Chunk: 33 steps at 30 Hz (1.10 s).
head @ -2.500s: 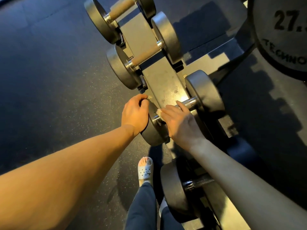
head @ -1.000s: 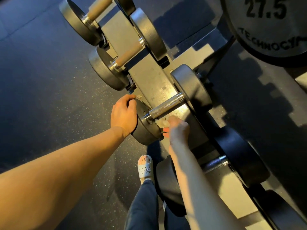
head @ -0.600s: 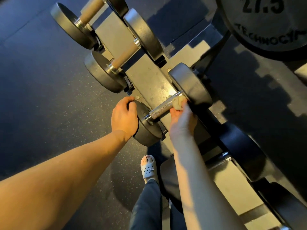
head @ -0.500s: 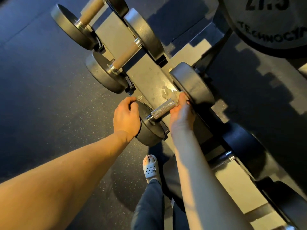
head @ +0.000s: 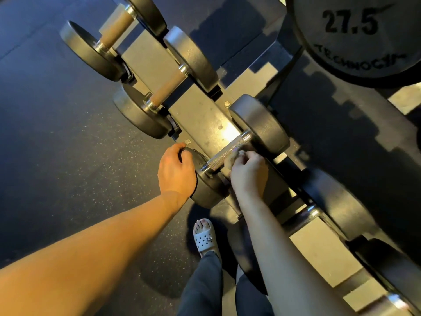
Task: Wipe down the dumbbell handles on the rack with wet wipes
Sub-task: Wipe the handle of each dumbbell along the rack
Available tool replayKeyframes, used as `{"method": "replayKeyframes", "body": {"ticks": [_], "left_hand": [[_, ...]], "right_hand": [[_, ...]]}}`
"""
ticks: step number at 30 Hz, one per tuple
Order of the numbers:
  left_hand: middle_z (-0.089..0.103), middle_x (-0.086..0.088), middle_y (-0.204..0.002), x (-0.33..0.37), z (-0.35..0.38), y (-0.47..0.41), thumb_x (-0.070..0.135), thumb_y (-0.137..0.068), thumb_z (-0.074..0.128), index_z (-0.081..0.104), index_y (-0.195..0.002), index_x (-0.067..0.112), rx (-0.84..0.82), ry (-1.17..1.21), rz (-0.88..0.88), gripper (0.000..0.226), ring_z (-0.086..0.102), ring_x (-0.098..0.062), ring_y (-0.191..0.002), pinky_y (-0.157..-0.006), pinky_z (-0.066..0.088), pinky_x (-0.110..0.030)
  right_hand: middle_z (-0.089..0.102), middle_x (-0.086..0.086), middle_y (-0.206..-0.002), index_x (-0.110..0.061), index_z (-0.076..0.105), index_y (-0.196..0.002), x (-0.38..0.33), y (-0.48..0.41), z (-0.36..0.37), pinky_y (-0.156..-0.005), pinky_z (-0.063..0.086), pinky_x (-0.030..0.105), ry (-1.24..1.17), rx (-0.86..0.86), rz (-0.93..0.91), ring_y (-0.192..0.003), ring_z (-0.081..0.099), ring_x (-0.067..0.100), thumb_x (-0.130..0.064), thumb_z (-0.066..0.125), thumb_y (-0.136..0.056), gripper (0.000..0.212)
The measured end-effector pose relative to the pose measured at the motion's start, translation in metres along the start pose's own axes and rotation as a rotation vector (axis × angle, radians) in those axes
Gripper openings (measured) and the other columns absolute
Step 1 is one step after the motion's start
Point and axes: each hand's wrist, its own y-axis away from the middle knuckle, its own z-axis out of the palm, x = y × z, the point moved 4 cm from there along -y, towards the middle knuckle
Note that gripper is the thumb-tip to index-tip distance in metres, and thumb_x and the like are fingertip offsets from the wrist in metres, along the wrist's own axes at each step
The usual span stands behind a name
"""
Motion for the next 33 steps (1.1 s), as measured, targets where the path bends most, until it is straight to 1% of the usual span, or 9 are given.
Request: {"method": "replayKeyframes", "body": {"ticks": [4,8,12,14,16,19,23,29,33], "left_hand": [[0.062,-0.012,-0.129,0.01,-0.006,-0.005,0.032,-0.1,0.034,0.062,-0.132,0.01,-0.027,-0.238,0.211,0.048,0.054,-0.029,-0.119,-0.099,0.042,-0.041],[0.061,-0.003,-0.123,0.047,-0.009,0.011,0.037,-0.103,0.045,0.064,-0.129,0.016,-0.142,-0.127,0.593,0.039,0.057,-0.017,-0.11,-0.092,0.048,-0.032],[0.072,-0.007,-0.116,0.07,0.014,0.013,0.022,-0.104,0.058,0.071,-0.121,0.009,-0.541,0.35,0.332,0.025,0.067,-0.017,-0.106,-0.093,0.052,-0.029],[0.073,-0.013,-0.102,0.072,0.018,0.003,0.012,-0.099,0.063,0.074,-0.103,0.004,-0.447,0.449,0.238,0.014,0.067,-0.021,-0.094,-0.086,0.053,-0.034],[0.072,-0.001,-0.092,0.071,0.023,-0.011,0.008,-0.096,0.067,0.074,-0.092,0.014,-0.266,0.411,0.125,0.01,0.067,-0.007,-0.084,-0.079,0.055,-0.027],[0.072,0.003,-0.089,0.085,0.048,-0.016,0.006,-0.092,0.071,0.07,-0.1,0.017,-0.275,0.478,0.06,0.013,0.068,0.0,-0.072,-0.064,0.054,-0.019],[0.069,0.001,-0.082,0.086,0.076,-0.011,0.007,-0.078,0.06,0.069,-0.083,0.019,-0.283,0.058,0.203,0.016,0.065,-0.015,-0.079,-0.067,0.049,-0.028],[0.057,0.002,-0.059,0.077,0.082,-0.026,0.008,-0.087,0.062,0.06,-0.063,0.018,-0.466,0.158,0.165,0.027,0.052,-0.015,-0.059,-0.058,0.04,-0.028],[0.067,-0.008,-0.071,0.074,0.075,-0.051,0.016,-0.093,0.063,0.073,-0.083,0.0,-0.693,0.3,-0.044,0.022,0.06,-0.016,-0.064,-0.065,0.051,-0.032]], "right_hand": [[0.072,-0.001,-0.098,-0.012,0.071,-0.103,-0.005,0.02,-0.015,-0.072,0.054,0.014,0.019,0.043,-0.159,-0.081,0.063,-0.001,-0.017,0.056,-0.102,0.016],[0.07,-0.001,-0.096,-0.011,0.069,-0.102,-0.021,0.033,-0.027,-0.08,0.057,0.021,-0.059,0.055,-0.284,-0.087,0.066,0.001,-0.01,0.054,-0.102,0.015],[0.071,0.0,-0.098,-0.018,0.071,-0.109,-0.04,0.029,-0.029,-0.087,0.054,0.023,-0.119,-0.256,-0.228,-0.094,0.066,0.005,-0.007,0.05,-0.1,0.025],[0.074,0.003,-0.093,-0.019,0.068,-0.121,-0.049,0.019,-0.044,-0.086,0.058,0.04,0.186,-0.197,-0.322,-0.09,0.069,0.018,-0.013,0.053,-0.097,0.029],[0.071,0.001,-0.08,-0.019,0.068,-0.12,-0.065,0.011,-0.068,-0.075,0.057,0.041,0.375,0.009,-0.453,-0.077,0.068,0.022,-0.017,0.055,-0.096,0.027],[0.066,-0.005,-0.087,-0.018,0.067,-0.11,-0.091,-0.011,-0.087,-0.068,0.043,0.031,0.391,0.228,-0.576,-0.077,0.059,0.011,-0.017,0.052,-0.098,0.02],[0.063,0.002,-0.094,-0.011,0.066,-0.097,-0.092,-0.061,-0.058,-0.076,0.045,0.038,0.294,0.117,-0.551,-0.087,0.057,0.018,-0.017,0.049,-0.098,0.018],[0.056,-0.002,-0.075,-0.019,0.057,-0.075,-0.082,-0.067,-0.038,-0.062,0.045,0.037,0.231,0.177,-0.469,-0.071,0.055,0.018,-0.024,0.039,-0.096,0.028],[0.054,-0.004,-0.076,-0.022,0.057,-0.08,-0.086,-0.067,-0.038,-0.061,0.042,0.031,0.334,0.187,-0.481,-0.072,0.055,0.014,-0.022,0.042,-0.1,0.026]]}}
